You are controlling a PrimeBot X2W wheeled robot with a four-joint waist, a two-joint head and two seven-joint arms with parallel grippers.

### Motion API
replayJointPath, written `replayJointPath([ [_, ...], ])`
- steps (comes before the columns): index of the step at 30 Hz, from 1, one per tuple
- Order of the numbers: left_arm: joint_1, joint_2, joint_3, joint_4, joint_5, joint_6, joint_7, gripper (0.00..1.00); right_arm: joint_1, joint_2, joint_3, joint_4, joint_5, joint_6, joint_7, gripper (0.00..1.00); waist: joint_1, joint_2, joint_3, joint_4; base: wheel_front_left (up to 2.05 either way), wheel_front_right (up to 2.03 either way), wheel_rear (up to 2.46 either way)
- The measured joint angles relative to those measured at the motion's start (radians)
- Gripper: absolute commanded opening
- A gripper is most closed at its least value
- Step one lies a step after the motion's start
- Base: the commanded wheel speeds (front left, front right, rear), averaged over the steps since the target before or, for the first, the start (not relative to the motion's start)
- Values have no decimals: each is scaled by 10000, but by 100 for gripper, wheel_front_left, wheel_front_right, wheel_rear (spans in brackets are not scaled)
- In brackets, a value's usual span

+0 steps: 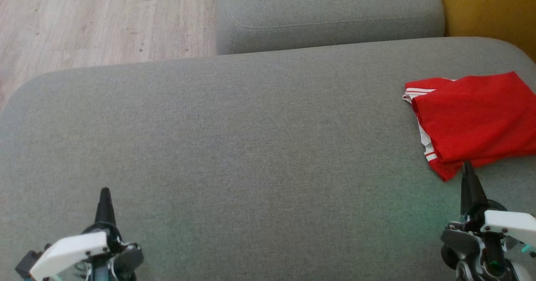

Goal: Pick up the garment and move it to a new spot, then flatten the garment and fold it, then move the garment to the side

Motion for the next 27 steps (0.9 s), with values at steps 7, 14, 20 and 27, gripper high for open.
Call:
replayJointPath([
  [7,-198,-6,155,38,-537,-94,165,0,-125,0,-132,38,548,0,171,0,0,0,23,-23,0,0,0],
  [14,-202,-12,176,40,-537,-94,173,0,-224,0,-157,40,554,0,173,0,0,0,23,-23,0,0,0],
  [20,-202,-21,188,40,-535,-94,174,0,-224,0,-173,40,554,0,182,0,0,0,23,-22,0,0,0],
  [27,-202,-36,213,40,-535,-94,178,0,-224,0,-188,40,552,0,184,0,0,0,22,-22,0,0,0],
])
